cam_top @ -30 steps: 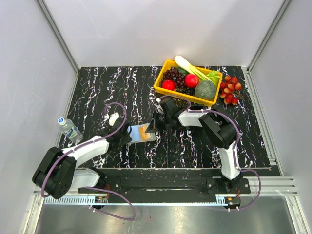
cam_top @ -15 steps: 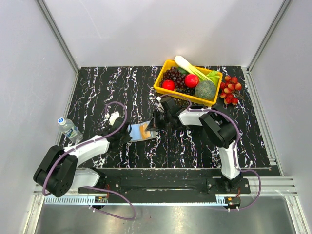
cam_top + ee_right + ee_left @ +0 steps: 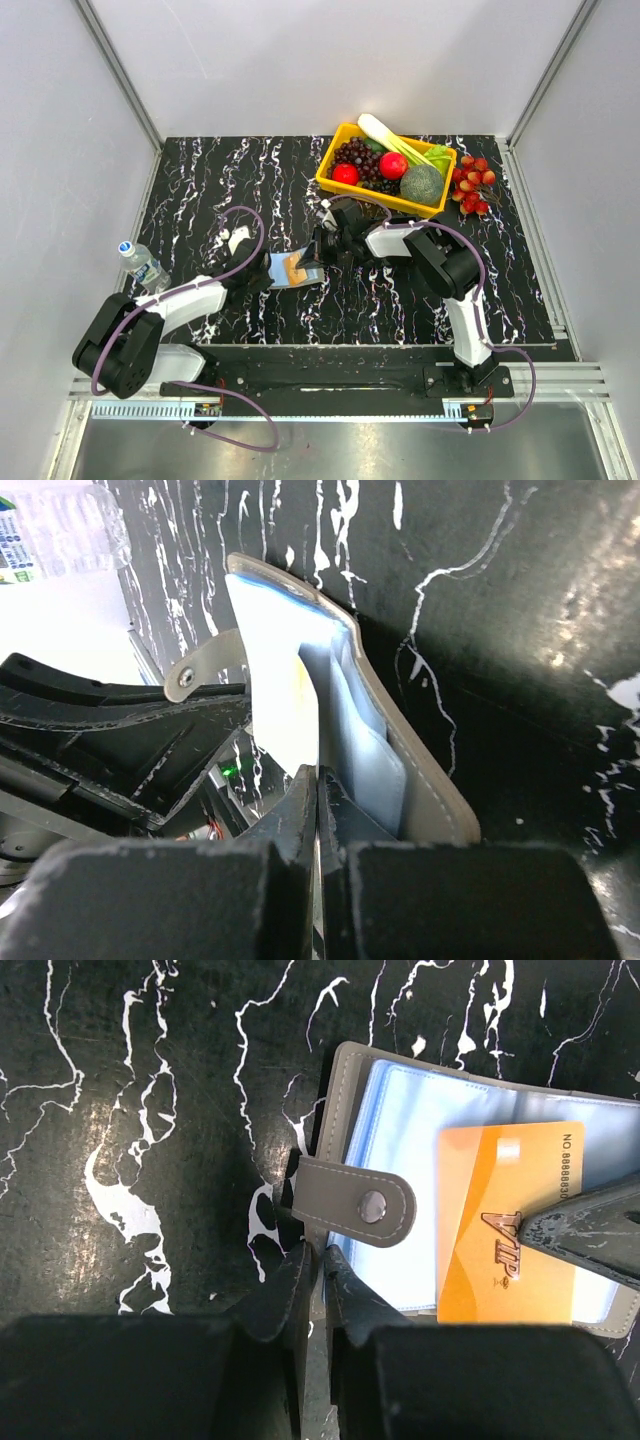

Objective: Put the credit cards into the card holder
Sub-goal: Insert the credit card into the card holder.

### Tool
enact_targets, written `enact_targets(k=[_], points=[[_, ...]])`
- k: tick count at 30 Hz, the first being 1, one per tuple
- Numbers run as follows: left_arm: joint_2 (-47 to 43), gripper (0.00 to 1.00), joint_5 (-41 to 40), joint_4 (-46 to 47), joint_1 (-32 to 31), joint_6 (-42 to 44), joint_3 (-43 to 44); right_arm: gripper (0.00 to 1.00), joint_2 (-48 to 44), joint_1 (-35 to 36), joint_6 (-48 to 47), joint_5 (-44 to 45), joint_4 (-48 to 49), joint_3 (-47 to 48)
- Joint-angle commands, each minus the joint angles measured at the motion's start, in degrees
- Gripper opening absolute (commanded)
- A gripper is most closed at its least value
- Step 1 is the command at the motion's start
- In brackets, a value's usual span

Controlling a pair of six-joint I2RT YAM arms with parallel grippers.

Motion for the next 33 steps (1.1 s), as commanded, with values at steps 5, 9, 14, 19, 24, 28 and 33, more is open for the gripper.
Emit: enact_targets(k=[5,9,14,19,24,28,33], points=[[2.73,0.00,4.40,-1.56,-0.54,0.28,-0.85,0.00,-1.43,-0.07,-2.71,8.42,-5.80,0.40],[3.43,0.00,6.06,-0.33,-0.54,1.07,-0.76,0.00,-1.78,-0.25,-2.36,9.66,-4.40,-0.04],[2.65,0.00,6.94,0.02,-0.63,1.68,-1.82,0.00,-2.31,-1.39,-2.97,11.42,-3.69,-0.13],[1.85,0.00,7.91,0.37,-0.63,1.51,-2.17,0.00,-1.43,-1.39,-1.92,10.19,-2.29,-0.39],[2.47,0.00,10.54,3.00,-0.63,-0.16,-2.61,0.00,-1.17,0.01,-1.21,10.10,-1.58,-1.53],[2.73,0.00,10.81,3.27,-0.63,-1.13,-2.70,0.00,-0.73,0.89,-0.86,10.19,-2.37,-2.06],[2.56,0.00,10.46,3.45,-0.63,-1.66,-2.96,0.00,0.06,2.38,-1.99,9.04,-4.64,-1.28]])
